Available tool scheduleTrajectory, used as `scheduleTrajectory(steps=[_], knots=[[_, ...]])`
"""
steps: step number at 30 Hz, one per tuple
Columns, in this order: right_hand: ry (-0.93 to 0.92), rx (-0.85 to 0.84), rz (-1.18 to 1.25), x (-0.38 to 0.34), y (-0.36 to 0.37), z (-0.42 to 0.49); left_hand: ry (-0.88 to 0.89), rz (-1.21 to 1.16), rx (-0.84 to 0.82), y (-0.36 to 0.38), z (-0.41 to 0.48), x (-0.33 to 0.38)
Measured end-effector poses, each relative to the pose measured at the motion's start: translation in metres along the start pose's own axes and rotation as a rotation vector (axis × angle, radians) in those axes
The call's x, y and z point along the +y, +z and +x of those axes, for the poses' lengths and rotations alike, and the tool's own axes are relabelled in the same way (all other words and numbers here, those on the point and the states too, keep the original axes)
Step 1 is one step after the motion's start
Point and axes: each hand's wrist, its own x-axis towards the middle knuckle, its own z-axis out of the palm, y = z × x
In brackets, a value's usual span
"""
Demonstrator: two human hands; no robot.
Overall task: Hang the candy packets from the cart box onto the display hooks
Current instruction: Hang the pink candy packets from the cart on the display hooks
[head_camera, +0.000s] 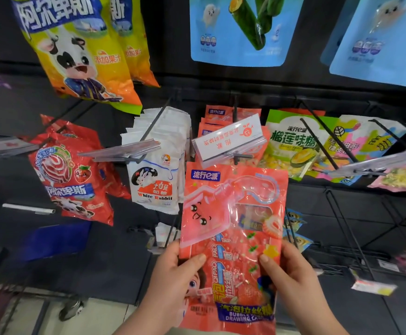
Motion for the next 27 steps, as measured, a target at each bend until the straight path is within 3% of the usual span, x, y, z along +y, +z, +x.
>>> scheduleTrajectory(steps=[27], knots=[[0.013,0.025,0.062,-0.012,0.006,0.016,-0.012,0.039,-0.031,0.007,0.023,0.008]])
